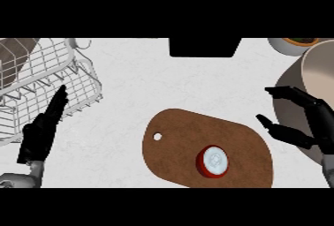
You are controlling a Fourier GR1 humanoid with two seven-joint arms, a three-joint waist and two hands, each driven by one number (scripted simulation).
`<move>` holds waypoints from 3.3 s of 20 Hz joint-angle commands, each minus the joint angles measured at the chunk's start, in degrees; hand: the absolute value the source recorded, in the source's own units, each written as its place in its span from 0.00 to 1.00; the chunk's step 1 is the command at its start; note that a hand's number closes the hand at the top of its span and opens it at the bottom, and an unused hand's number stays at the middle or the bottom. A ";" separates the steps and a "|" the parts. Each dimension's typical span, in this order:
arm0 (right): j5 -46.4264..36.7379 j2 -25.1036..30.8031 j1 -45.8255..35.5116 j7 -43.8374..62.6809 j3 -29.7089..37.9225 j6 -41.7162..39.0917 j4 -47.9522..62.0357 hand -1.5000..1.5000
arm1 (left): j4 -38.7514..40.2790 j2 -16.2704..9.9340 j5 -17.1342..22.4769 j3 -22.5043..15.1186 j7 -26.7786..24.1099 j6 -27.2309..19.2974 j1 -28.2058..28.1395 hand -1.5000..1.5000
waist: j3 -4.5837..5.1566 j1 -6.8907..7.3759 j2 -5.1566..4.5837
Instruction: Pick the can from the cutting board and place it in the pot
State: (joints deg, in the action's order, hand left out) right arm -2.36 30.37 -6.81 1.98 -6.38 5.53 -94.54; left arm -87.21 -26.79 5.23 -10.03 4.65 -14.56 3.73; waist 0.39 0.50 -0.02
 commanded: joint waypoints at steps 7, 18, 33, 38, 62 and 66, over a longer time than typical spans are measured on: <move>-6.96 3.30 17.68 -16.94 0.55 -1.57 -11.50 0.00 | -2.49 -0.39 -0.46 4.58 3.13 0.01 -6.62 0.50 | -0.40 -0.73 0.14; -12.84 9.11 2.26 19.60 -13.03 -18.68 -23.03 0.00 | 2.26 0.75 0.18 5.83 -0.55 2.46 -5.23 0.50 | -0.22 0.75 -0.17; -3.81 -5.17 -18.45 54.39 -27.36 -41.96 -13.35 0.00 | 1.63 -0.04 0.08 8.95 -0.03 5.24 -4.51 0.50 | -0.33 0.28 -0.01; -5.84 -8.76 -20.44 59.43 -29.25 -42.45 -11.80 0.00 | -0.59 2.11 -2.80 7.63 0.68 3.51 -7.17 0.50 | -0.34 0.12 0.13; -24.43 -14.76 -13.30 48.74 -30.16 -43.93 0.22 0.00 | -3.25 5.42 -6.52 11.63 2.80 7.41 -8.30 0.50 | -0.41 -0.22 0.12; -26.17 -19.66 -17.83 46.61 -26.55 -47.00 7.25 0.00 | -2.35 6.61 -7.10 12.61 3.26 8.75 -6.81 0.50 | -0.40 -0.09 0.03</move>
State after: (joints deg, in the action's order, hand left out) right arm -26.56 14.03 -22.30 47.92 -34.86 -39.25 -92.00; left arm -86.67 -21.27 -0.78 2.79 6.20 -6.09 -1.53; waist 0.06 0.20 0.12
